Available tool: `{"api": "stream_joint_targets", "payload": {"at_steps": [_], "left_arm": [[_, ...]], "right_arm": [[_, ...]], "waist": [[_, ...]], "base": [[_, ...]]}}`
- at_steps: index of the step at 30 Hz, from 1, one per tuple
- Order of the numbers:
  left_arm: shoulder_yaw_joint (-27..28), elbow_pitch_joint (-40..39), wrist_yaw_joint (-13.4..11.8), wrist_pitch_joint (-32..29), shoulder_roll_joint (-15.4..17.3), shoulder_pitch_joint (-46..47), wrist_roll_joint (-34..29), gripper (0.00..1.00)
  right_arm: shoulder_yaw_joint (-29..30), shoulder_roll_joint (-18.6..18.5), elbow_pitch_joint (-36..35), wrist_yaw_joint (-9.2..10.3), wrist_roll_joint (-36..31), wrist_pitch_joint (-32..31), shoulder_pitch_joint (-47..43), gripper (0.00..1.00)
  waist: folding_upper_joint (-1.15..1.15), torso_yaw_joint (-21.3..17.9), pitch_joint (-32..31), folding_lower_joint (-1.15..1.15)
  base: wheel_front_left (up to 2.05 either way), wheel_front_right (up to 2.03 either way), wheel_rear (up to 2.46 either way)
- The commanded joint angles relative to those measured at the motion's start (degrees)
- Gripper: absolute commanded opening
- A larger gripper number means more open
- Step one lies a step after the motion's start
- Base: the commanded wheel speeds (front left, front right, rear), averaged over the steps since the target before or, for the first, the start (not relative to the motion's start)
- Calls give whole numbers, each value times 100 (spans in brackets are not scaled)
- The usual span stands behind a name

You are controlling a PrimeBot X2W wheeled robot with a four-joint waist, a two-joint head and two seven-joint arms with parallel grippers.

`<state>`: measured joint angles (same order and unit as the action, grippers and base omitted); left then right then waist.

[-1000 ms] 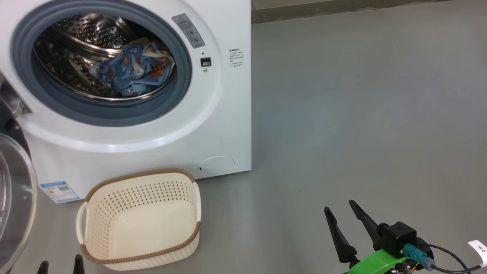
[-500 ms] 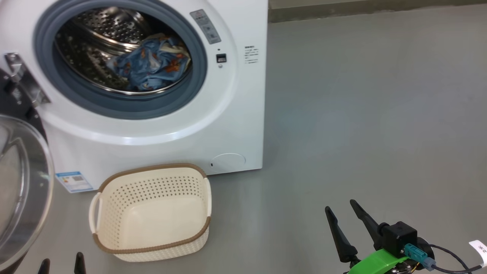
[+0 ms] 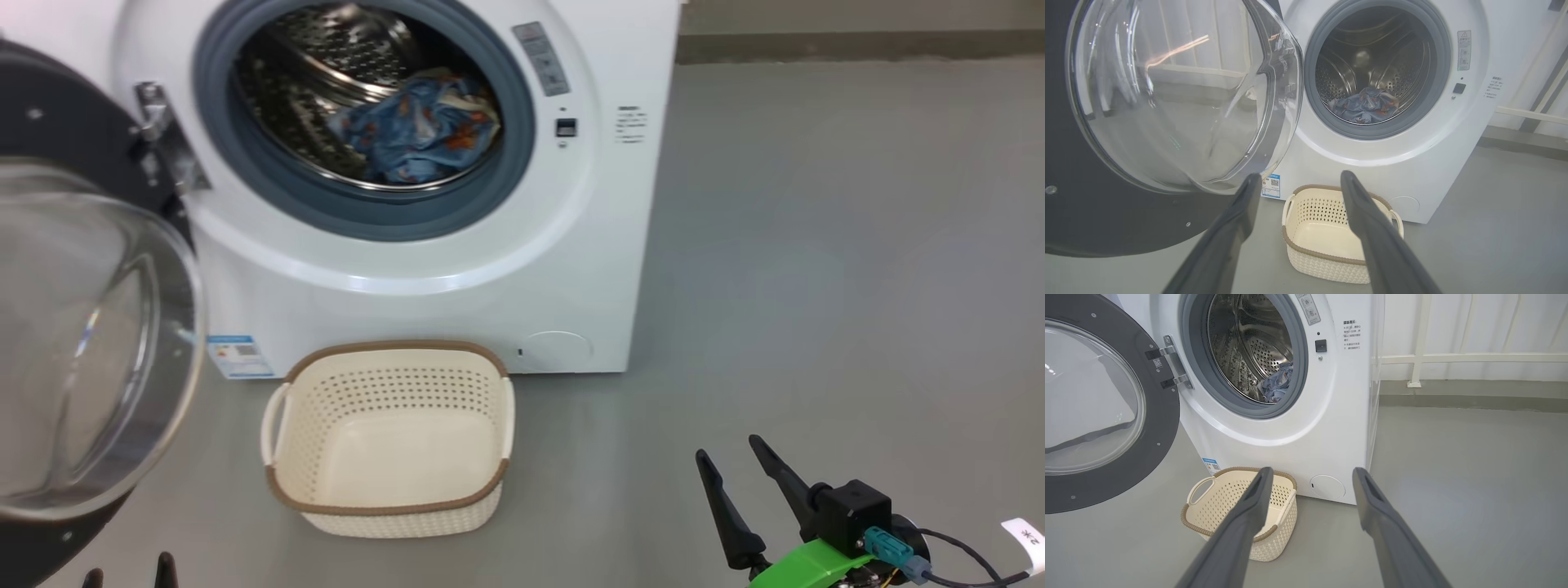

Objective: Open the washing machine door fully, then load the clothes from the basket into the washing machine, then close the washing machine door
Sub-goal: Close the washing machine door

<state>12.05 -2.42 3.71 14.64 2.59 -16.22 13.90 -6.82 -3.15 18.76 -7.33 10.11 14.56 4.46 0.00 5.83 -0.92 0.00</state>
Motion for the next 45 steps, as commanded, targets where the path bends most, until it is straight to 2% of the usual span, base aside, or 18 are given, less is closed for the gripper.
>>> {"api": "stream_joint_targets", "payload": {"at_steps": [1,17,26,33,45], "left_arm": [[216,-68,-70,36,29,154,21,100],[241,382,-73,36,29,37,120,100],[300,457,-93,36,29,-3,105,100],[309,498,-112,36,29,-27,149,100],[360,461,-227,36,29,-71,270,100]], "right_arm": [[-167,27,-103,-16,-18,44,-2,100],[-239,27,-39,-16,21,44,-75,100],[-226,27,-67,-16,7,44,-119,100],[-231,27,-71,-16,-40,44,-129,100],[-355,27,22,-16,-74,44,34,100]], "waist": [[0,320,-85,0],[0,1491,-237,0],[0,1968,-227,0],[0,2192,-232,0],[0,2238,-198,0]], "base": [[0,0,0],[0,0,0],[0,0,0],[0,0,0],[0,0,0]]}}
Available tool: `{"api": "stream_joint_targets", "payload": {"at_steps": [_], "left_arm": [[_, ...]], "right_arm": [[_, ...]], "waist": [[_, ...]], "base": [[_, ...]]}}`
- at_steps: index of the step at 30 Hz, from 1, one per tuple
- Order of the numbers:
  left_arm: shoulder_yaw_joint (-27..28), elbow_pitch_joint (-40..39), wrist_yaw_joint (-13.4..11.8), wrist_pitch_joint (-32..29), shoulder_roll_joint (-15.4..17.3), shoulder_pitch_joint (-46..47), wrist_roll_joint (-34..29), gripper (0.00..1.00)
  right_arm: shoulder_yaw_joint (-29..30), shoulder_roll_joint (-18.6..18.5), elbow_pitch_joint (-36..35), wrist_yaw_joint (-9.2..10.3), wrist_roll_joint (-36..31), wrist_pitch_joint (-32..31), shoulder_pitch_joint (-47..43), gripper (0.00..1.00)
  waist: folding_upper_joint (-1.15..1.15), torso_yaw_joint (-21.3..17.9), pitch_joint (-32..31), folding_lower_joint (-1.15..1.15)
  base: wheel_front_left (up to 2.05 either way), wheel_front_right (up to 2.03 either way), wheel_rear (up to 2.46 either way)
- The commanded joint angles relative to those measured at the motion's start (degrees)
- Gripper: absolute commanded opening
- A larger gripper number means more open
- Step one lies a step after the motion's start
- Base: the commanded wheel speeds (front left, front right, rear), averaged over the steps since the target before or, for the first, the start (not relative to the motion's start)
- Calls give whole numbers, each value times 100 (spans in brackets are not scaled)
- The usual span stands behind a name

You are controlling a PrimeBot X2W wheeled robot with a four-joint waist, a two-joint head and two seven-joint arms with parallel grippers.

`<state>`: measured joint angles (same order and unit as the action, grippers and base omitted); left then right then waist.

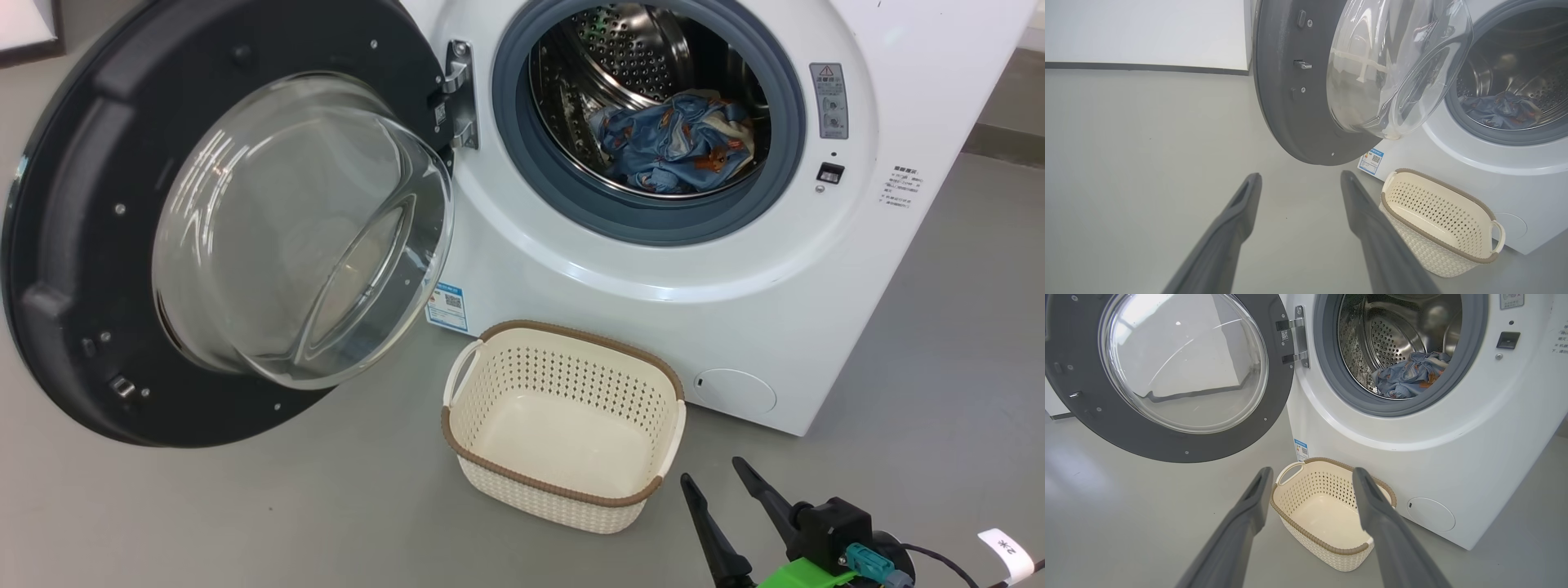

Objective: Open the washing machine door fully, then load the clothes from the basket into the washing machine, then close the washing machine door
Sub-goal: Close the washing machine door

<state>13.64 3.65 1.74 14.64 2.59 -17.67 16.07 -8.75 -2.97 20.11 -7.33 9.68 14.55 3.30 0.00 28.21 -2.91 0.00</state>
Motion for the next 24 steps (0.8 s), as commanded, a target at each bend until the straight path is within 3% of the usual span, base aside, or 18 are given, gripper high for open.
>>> {"api": "stream_joint_targets", "payload": {"at_steps": [1,13,14,15,16,24], "left_arm": [[200,-150,-34,36,29,74,58,100],[233,-181,14,36,29,87,51,100],[231,-183,33,36,29,89,53,92],[225,-193,67,36,29,94,50,41],[225,-210,103,36,29,97,40,0],[342,-222,301,36,29,203,43,0]], "right_arm": [[-167,10,-106,-16,-31,45,158,100],[-162,10,-92,-16,-9,45,147,100],[-154,10,-97,-16,-12,45,138,100],[-146,10,-101,-16,-14,45,128,100],[-138,10,-105,-16,-15,45,118,100],[-117,10,-129,-16,4,45,69,100]], "waist": [[0,2,3,0],[0,-4,7,0],[0,-6,6,0],[0,-9,4,0],[0,-11,2,0],[0,-20,6,0]], "base": [[0,0,0],[0,0,0],[0,0,0],[0,0,0],[0,0,0],[0,0,0]]}}
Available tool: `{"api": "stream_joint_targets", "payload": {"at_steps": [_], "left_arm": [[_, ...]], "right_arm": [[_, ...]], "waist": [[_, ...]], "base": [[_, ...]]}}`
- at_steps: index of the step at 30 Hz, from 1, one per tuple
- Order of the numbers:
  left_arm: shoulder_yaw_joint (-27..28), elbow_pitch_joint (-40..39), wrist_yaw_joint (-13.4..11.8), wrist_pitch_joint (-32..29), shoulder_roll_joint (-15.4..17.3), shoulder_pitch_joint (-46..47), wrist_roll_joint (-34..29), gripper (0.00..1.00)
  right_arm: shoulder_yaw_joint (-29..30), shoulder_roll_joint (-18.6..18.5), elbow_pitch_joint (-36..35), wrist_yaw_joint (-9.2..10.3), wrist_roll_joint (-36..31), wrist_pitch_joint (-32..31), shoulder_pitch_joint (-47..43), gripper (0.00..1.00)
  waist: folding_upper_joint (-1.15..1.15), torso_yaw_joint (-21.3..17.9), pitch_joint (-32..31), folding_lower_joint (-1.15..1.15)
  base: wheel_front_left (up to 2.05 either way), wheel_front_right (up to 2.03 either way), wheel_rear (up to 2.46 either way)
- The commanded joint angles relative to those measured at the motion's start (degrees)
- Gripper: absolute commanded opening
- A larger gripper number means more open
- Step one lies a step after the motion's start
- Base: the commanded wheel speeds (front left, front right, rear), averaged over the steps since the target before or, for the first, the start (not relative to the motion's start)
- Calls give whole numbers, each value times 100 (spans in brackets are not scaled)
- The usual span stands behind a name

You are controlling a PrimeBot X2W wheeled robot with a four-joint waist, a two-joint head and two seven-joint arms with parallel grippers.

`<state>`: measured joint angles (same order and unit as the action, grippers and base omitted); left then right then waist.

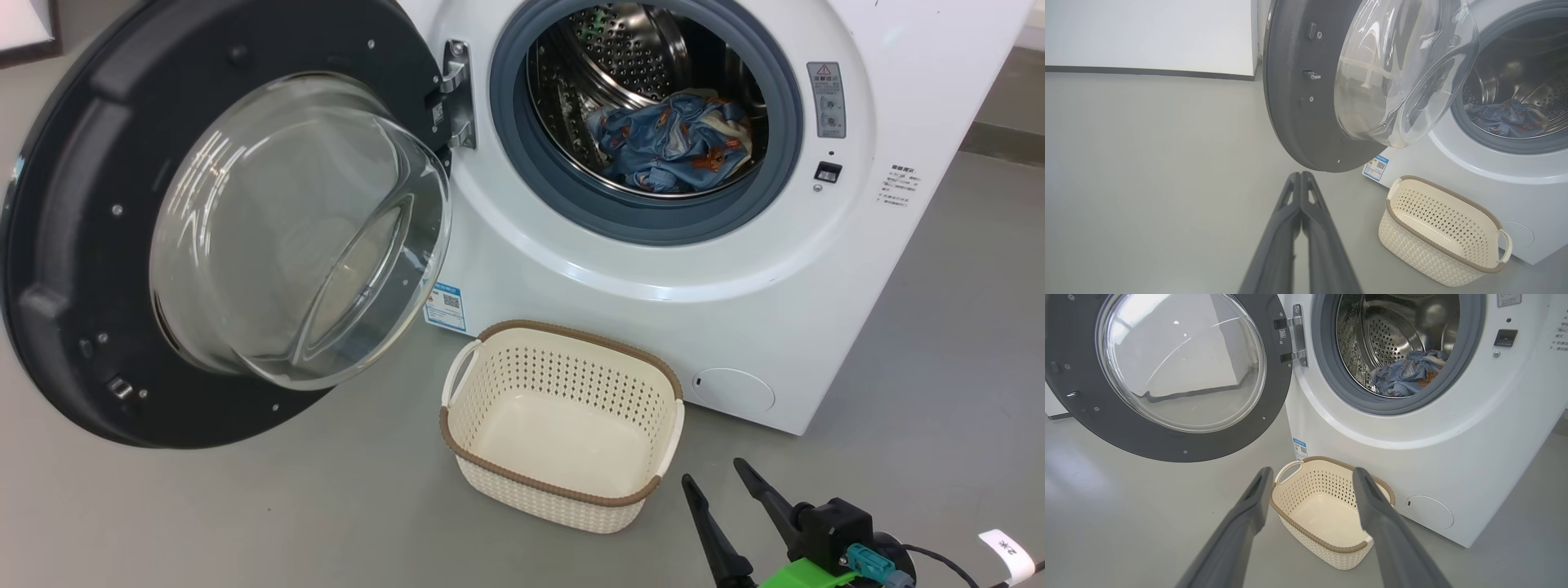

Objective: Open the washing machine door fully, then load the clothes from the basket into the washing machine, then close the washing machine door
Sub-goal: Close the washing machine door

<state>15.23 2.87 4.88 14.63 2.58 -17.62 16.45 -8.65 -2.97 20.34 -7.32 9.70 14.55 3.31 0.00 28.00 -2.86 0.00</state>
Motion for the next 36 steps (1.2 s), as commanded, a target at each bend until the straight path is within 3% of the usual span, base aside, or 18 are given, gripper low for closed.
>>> {"api": "stream_joint_targets", "payload": {"at_steps": [1,7,14,25,36], "left_arm": [[229,-183,26,37,30,231,-12,0],[655,-364,198,37,74,531,-138,0],[1078,-678,254,37,437,1048,-6,0],[1476,-398,259,37,1696,2205,647,0],[1593,631,260,37,2473,3081,1917,0]], "right_arm": [[-128,10,-149,-17,13,45,62,100],[-146,10,-146,-17,83,45,49,100],[-117,10,-182,-17,118,45,0,100],[-125,10,-164,-17,22,45,131,100],[-115,10,-105,-17,-58,45,284,100]], "waist": [[0,1,0,0],[0,-20,-25,0],[0,-65,-20,0],[0,-329,240,0],[0,-675,500,0]], "base": [[0,0,0],[0,0,0],[0,0,0],[0,0,0],[0,0,0]]}}
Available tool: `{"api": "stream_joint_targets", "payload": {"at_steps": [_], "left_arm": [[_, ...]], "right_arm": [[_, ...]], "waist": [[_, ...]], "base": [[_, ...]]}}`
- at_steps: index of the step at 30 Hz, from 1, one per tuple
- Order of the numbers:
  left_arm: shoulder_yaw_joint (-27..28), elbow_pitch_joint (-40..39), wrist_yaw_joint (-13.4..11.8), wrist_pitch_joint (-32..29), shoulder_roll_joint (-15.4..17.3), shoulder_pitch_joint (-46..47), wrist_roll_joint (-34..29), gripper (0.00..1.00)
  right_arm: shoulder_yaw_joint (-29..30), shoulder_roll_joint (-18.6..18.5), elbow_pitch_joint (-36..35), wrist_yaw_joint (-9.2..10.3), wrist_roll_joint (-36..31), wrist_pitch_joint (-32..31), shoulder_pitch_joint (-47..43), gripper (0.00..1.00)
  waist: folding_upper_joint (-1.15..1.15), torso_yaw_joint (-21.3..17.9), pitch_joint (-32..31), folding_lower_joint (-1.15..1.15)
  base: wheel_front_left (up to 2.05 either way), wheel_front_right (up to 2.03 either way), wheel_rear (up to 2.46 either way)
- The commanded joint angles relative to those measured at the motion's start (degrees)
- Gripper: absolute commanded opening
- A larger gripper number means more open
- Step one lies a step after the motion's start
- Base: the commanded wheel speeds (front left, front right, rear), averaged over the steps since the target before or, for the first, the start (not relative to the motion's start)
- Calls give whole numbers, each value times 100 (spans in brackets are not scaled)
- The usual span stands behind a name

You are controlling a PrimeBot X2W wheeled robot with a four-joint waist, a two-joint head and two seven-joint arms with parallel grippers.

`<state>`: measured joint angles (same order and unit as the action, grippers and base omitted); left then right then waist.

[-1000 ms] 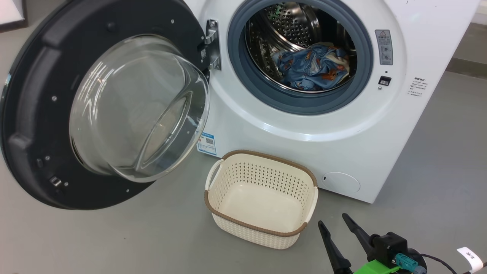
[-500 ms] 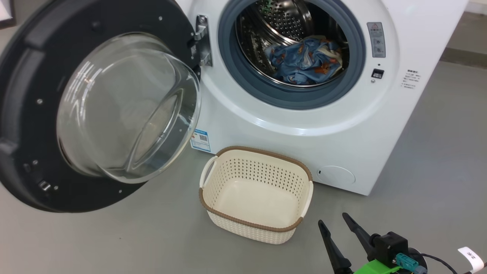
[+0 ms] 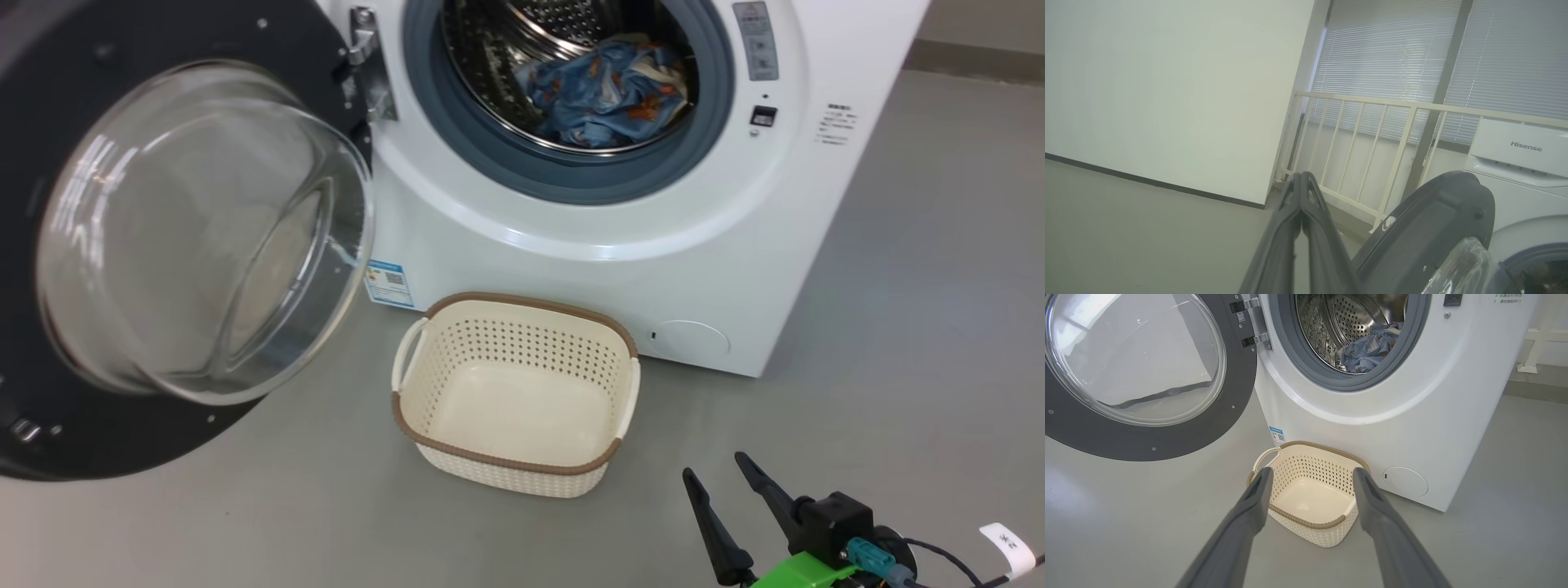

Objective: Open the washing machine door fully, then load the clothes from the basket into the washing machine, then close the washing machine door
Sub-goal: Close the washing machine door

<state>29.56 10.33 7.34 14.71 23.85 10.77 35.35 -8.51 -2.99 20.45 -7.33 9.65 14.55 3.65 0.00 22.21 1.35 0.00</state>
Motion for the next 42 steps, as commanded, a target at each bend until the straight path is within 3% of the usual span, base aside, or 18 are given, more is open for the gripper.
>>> {"api": "stream_joint_targets", "payload": {"at_steps": [1,10,14,20,31,42], "left_arm": [[144,218,14,29,477,398,583,0],[-92,1518,14,-552,1378,573,2967,0],[107,1949,14,-1110,1443,703,4060,0],[683,2485,14,-1749,1532,782,5156,0],[809,2613,14,-2538,1452,754,5692,0],[570,2265,14,-2808,1204,781,5630,0]], "right_arm": [[-137,12,-105,-16,-70,45,286,100],[-112,12,-78,-16,-120,45,336,100],[-83,12,-90,-16,-177,45,360,100],[-68,12,-123,-16,-246,45,410,100],[-18,12,-162,-16,-349,14,476,100],[-67,12,-187,-16,-336,-36,541,100]], "waist": [[0,-186,113,0],[0,-618,227,0],[0,-759,303,0],[0,-937,432,0],[0,-990,641,0],[0,-990,764,0]], "base": [[0,0,0],[0,0,0],[0,0,0],[0,0,0],[0,0,0],[0,0,0]]}}
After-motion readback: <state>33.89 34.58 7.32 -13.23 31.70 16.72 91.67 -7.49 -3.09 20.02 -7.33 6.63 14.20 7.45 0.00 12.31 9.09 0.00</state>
